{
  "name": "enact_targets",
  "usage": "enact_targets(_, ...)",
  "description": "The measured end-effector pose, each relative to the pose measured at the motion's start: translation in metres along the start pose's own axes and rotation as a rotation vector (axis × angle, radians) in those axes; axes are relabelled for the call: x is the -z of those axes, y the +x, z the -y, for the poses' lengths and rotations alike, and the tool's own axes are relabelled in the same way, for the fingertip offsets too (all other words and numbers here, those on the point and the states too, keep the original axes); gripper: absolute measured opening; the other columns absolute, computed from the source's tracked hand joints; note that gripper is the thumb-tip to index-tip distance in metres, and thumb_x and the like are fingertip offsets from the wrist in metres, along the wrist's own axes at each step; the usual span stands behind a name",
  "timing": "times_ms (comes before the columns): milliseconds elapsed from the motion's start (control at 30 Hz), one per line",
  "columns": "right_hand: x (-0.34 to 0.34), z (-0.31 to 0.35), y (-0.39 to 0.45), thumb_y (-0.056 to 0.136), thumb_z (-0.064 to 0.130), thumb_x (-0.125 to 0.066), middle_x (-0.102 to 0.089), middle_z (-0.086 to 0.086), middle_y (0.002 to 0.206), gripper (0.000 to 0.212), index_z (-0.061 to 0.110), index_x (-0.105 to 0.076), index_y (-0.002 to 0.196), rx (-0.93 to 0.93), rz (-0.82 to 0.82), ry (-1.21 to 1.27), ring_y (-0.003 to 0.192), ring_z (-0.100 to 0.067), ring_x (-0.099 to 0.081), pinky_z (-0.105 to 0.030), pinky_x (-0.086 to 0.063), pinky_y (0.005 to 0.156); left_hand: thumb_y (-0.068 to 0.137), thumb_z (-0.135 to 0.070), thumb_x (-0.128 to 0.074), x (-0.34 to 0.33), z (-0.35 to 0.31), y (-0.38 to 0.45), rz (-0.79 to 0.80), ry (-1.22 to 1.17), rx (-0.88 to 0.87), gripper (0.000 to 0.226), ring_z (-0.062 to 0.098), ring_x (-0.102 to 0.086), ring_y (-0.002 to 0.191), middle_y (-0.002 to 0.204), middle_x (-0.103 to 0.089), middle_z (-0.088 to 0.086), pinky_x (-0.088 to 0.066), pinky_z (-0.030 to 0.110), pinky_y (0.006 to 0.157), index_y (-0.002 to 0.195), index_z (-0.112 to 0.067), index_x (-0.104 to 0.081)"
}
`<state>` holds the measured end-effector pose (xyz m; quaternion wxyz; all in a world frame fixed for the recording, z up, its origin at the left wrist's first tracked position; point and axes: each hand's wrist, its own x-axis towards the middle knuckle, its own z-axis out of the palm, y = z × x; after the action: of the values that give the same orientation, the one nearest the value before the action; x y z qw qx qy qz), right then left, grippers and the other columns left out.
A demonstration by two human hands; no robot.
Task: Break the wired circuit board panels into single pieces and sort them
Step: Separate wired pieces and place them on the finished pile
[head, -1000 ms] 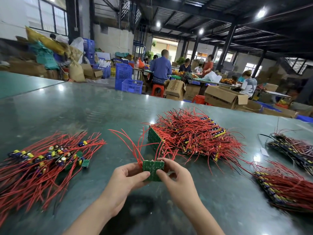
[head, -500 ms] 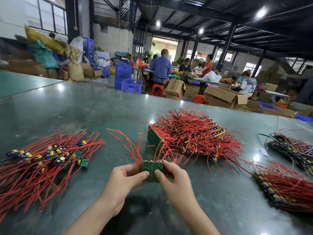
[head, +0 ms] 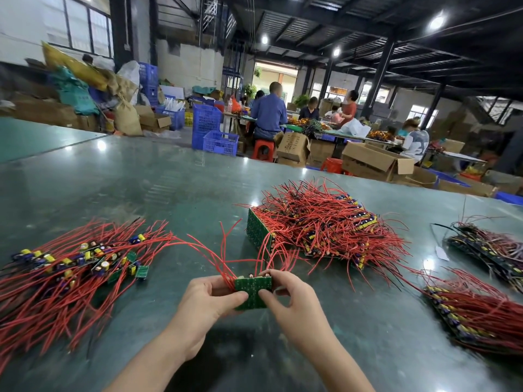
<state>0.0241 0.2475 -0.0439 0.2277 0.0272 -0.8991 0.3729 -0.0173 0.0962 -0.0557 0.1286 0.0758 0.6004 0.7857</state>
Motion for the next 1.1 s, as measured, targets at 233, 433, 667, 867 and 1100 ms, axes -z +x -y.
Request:
enact_targets(233,-0.007,0.004,-0.004,0.081,0.011,-0.069,-0.066,0.0,0.086,0.011,0.013,-0.069,0.092,-0.034,-0.061,0.004,0.087,-0.019,-0.06,-0.034,-0.047,0.083,0.078,0.013,-0.064,-0.002,0.002,0.0,-0.029,-0.004,0.016,0.021,0.015,-0.07,0.068,0.08,-0.074,0.012,-0.057,0.025,0.065,0.079,-0.006,-0.074)
enact_targets(433,-0.009,0.006,-0.006,0.086,0.015,-0.065,-0.061,-0.001,0.088,0.011,0.011,-0.067,0.096,-0.045,-0.059,-0.042,0.09,-0.018,-0.052,-0.027,-0.041,0.083,0.079,0.013,-0.063,-0.004,0.005,0.0,-0.049,-0.016,0.022,0.02,0.014,-0.069,0.068,0.08,-0.074,0.013,-0.057,0.024,0.065,0.082,-0.005,-0.073)
enact_targets(667,-0.008,0.008,-0.006,0.087,0.014,-0.063,-0.06,0.003,0.092,0.015,0.015,-0.066,0.102,-0.055,-0.067,-0.04,0.094,-0.017,-0.053,-0.023,-0.039,0.084,0.079,0.01,-0.064,-0.002,0.003,0.002,-0.012,-0.006,-0.005,0.019,0.012,-0.07,0.07,0.082,-0.075,0.011,-0.057,0.02,0.062,0.083,-0.006,-0.073)
enact_targets(867,-0.005,0.005,-0.001,0.089,0.007,-0.061,-0.067,0.008,0.094,0.025,0.027,-0.058,0.104,-0.205,0.084,0.235,0.085,-0.002,-0.062,-0.021,-0.051,0.081,0.078,0.0,-0.068,0.002,0.003,0.0,0.056,0.014,0.001,0.015,0.023,-0.069,0.085,0.092,-0.074,0.015,-0.058,0.031,0.077,0.093,-0.002,-0.072)
enact_targets(1100,-0.005,-0.002,-0.002,0.084,0.009,-0.068,-0.068,0.008,0.087,0.02,0.018,-0.065,0.102,-0.218,0.064,0.146,0.079,-0.005,-0.061,-0.011,-0.045,0.072,0.079,0.005,-0.069,0.0,0.006,-0.001,0.02,0.133,-0.003,0.014,0.008,-0.067,0.068,0.084,-0.075,0.01,-0.049,0.015,0.055,0.086,-0.006,-0.074)
